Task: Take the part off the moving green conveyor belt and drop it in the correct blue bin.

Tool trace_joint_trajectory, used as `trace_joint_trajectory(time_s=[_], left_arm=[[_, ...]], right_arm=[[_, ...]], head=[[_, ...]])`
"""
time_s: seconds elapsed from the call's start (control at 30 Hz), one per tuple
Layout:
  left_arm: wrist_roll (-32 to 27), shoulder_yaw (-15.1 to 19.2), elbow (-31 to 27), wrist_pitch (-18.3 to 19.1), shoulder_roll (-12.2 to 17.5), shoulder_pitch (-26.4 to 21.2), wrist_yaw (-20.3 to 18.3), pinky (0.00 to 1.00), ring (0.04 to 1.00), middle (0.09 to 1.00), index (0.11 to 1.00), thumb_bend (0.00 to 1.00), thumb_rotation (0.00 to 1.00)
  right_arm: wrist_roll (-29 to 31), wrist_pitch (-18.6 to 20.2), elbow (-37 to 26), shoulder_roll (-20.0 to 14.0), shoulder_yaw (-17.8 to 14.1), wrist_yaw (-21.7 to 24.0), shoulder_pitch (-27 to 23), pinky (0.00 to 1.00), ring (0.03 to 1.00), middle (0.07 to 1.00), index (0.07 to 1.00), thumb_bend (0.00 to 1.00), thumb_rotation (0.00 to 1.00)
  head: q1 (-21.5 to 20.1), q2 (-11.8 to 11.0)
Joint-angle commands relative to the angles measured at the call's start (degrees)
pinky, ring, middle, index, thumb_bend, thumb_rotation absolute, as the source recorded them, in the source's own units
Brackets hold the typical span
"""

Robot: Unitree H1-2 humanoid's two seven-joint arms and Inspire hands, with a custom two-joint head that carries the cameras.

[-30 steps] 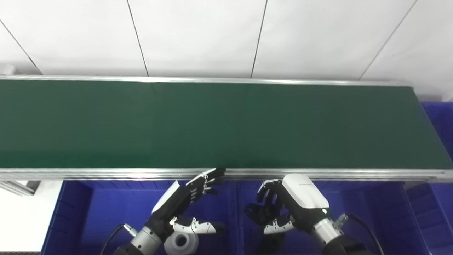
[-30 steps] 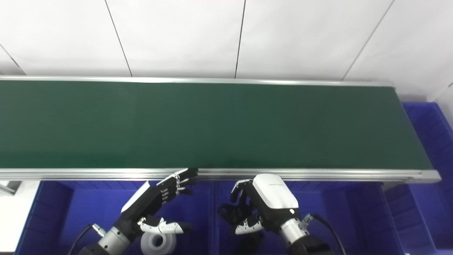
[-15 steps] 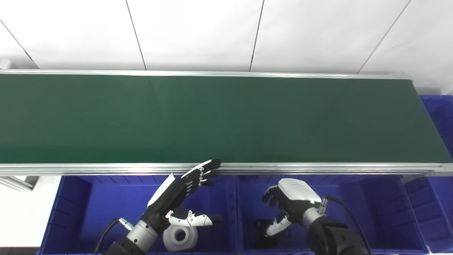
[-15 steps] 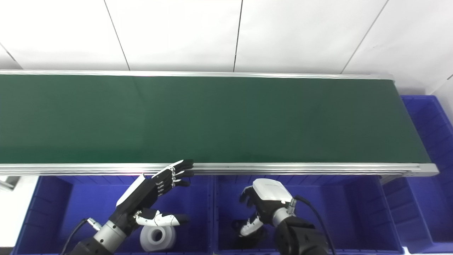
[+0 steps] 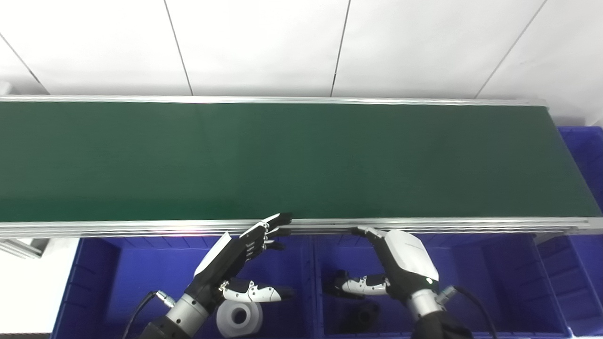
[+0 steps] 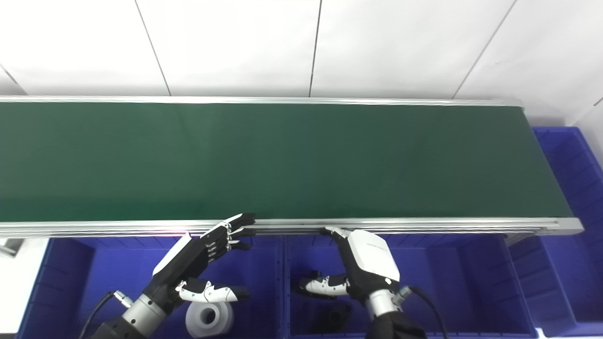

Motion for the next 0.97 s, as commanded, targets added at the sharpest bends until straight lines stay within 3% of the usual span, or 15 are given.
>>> trace_joint_trajectory(time_s=[0.0, 0.03, 0.13, 0.27, 0.47, 0.63, 0.93], left_arm=[[-0.43, 0.42, -1.91, -0.17, 0.6, 0.59, 0.43, 0.76, 0.865, 0.921, 0.894, 0.45, 0.22], [-0.33, 0.48, -2.01, 0.13, 0.64, 0.76, 0.44, 0.76, 0.864, 0.921, 0.894, 0.45, 0.22], [-0.53, 0.6, -2.16, 0.76, 0.67, 1.12, 0.38, 0.74, 0.862, 0.926, 0.899, 0.47, 0.26], [-1.37, 0.81, -1.91, 0.34, 0.53, 1.52, 0.27, 0.75, 0.884, 0.947, 0.907, 0.46, 0.25], [-2.1, 1.17, -1.41, 0.13, 0.28, 1.9, 0.32, 0.76, 0.892, 0.951, 0.912, 0.46, 0.25], [-1.41, 1.38, -1.72, 0.45, 0.11, 2.44, 0.82, 0.76, 0.901, 0.949, 0.911, 0.47, 0.26], [-1.08, 1.9, -0.83, -2.61, -0.38, 3.12, 1.45, 0.8, 0.9, 0.944, 0.913, 0.46, 0.24]], right_arm=[[6.7, -2.1, -4.24, 1.98, 0.35, -0.79, 2.18, 0.8, 0.909, 0.941, 0.938, 0.76, 0.54], [10.11, -2.31, -4.91, 2.47, 0.26, -0.88, 3.5, 0.78, 0.904, 0.941, 0.938, 0.76, 0.54], [17.64, -2.95, -5.69, 3.2, -0.65, -1.49, 5.5, 0.8, 0.898, 0.946, 0.932, 0.75, 0.41], [24.86, -2.93, -5.45, 3.48, -2.59, -2.29, 6.21, 0.83, 0.898, 0.948, 0.948, 0.74, 0.33], [26.33, -4.09, -3.21, 2.54, -2.25, -4.34, 5.72, 0.83, 0.889, 0.934, 0.956, 0.75, 0.27], [29.06, -2.43, -3.39, 1.91, -2.95, -4.8, 5.6, 0.86, 0.909, 0.937, 0.96, 0.75, 0.22], [33.71, -3.92, -5.11, -0.72, -5.34, -5.31, 6.16, 0.91, 0.951, 0.966, 0.96, 0.76, 0.15]], head=[[0.41, -0.23], [0.97, -0.48], [1.38, -0.74], [1.85, -1.22], [2.82, -1.81], [3.33, -2.25], [3.71, -2.32]])
